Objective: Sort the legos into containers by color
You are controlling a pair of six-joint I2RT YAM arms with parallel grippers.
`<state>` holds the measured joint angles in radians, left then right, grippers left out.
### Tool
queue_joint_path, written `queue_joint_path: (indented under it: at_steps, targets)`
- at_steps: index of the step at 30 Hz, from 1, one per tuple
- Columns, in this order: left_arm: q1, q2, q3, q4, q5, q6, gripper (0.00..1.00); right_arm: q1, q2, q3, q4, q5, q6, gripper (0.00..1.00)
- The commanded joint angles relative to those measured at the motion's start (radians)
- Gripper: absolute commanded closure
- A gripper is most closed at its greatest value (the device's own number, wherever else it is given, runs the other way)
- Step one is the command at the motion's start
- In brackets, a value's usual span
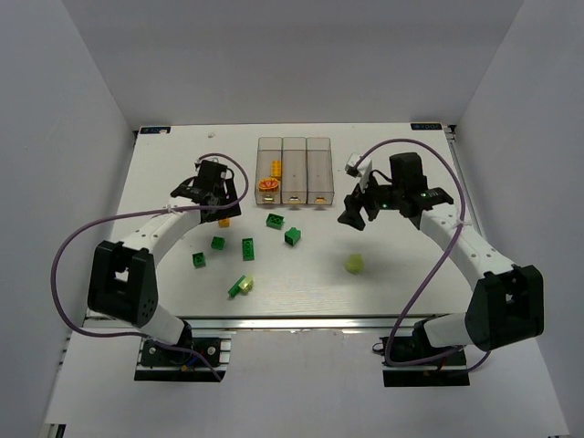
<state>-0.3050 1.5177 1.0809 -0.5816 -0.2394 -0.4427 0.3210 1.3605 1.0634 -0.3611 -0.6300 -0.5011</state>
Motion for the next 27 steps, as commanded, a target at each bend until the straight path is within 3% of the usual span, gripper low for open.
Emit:
queue_joint_path:
  at_steps: [1,4,11,17,21,27]
  targets:
    - [0.0,0.012,0.001,0.103,-0.044,0.018,0.15,0.001,-0.026,-0.02,0.1,0.012,0.041,0.2]
    - [0.0,0.077,0.027,0.115,-0.054,0.041,0.15,0.001,-0.008,-0.013,0.114,0.029,0.041,0.22]
    - [-0.002,0.182,0.054,0.135,-0.047,0.039,0.2,0.001,0.029,0.012,0.157,0.023,0.084,0.41]
    - [-0.002,0.22,0.031,0.141,-0.075,0.027,0.23,0.001,0.04,0.012,0.152,0.023,0.082,0.42]
    - [-0.002,0.24,0.027,0.149,-0.087,0.019,0.32,0.001,0.048,0.018,0.16,0.021,0.088,0.41]
    - [-0.002,0.277,0.042,0.164,-0.092,0.019,0.34,0.001,0.065,0.033,0.157,0.019,0.087,0.41]
